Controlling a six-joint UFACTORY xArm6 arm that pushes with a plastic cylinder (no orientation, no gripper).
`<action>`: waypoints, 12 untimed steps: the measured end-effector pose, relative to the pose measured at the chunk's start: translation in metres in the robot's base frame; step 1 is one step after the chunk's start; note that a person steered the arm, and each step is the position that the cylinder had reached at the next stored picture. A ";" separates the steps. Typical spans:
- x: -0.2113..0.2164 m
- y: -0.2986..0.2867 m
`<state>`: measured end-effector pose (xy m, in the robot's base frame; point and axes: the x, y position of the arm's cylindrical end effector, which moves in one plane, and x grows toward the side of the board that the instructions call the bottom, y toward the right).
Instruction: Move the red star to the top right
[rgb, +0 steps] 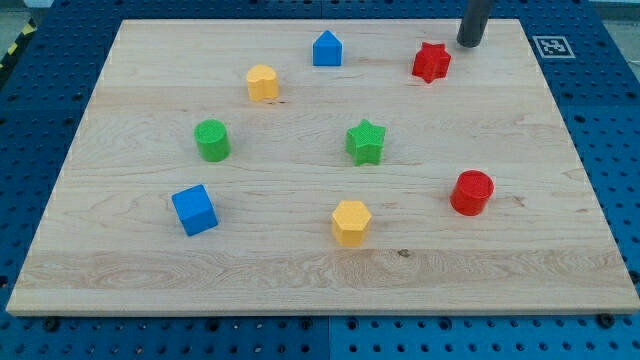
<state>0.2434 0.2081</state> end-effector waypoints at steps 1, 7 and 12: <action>0.000 0.000; -0.004 -0.046; -0.004 -0.098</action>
<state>0.2396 0.1104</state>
